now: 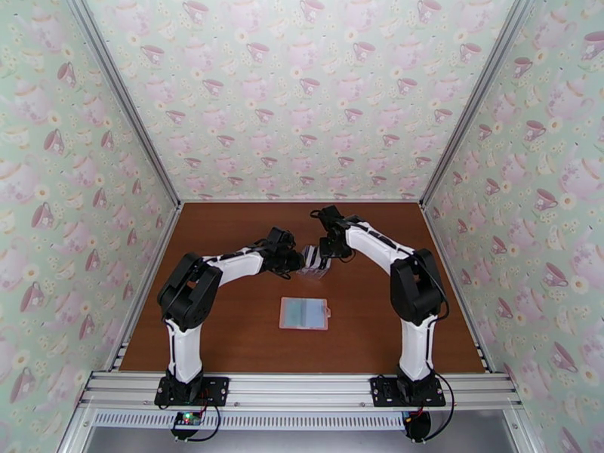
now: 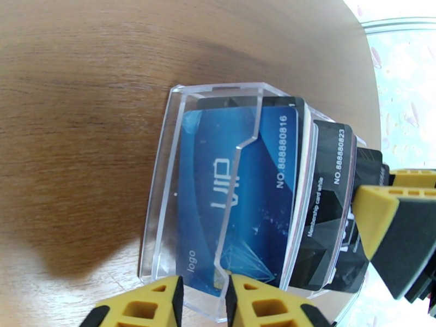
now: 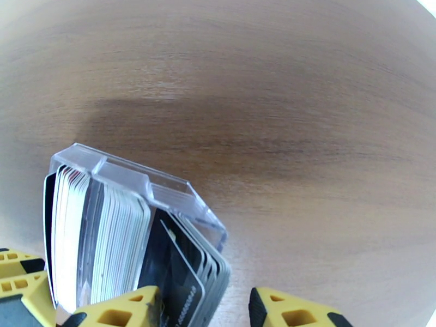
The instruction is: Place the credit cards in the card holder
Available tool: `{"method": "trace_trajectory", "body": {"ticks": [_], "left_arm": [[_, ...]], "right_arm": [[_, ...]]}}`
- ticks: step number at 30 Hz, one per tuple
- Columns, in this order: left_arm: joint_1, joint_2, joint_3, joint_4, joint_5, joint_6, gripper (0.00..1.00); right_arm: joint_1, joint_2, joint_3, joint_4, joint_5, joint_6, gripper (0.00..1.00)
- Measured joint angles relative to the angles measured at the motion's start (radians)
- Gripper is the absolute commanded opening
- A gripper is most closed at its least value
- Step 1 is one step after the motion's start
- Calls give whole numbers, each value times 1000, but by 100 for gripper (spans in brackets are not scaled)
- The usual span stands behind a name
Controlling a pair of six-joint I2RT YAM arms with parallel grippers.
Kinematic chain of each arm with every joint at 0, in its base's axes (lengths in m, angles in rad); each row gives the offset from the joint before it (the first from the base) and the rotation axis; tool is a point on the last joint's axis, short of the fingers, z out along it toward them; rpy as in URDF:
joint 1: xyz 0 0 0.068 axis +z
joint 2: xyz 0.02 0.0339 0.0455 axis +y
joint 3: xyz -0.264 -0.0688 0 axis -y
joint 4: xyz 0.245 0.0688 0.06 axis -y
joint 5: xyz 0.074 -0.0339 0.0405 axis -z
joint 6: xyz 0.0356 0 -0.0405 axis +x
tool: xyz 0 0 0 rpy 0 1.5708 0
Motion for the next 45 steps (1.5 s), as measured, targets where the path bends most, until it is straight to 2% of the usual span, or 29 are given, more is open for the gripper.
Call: {"method": "trace_trajectory", "body": {"ticks": [4, 11, 19, 30, 45], "left_arm": [[-1, 0, 0, 0, 0, -4, 29], [-2, 0, -3, 5, 0, -4, 29], [-4, 0, -7, 13, 0, -8, 29], [-4, 0, -7, 14, 0, -11, 29], [-4, 0, -10, 18, 0, -11, 29]], "right_arm": [[0, -8, 0, -6, 1, 0, 46], [1, -11, 0, -8, -4, 1, 35], [2, -11, 3, -12, -6, 0, 35], [3, -11, 35, -51, -1, -1, 28], [29, -11, 84, -80, 0, 0, 13]]}}
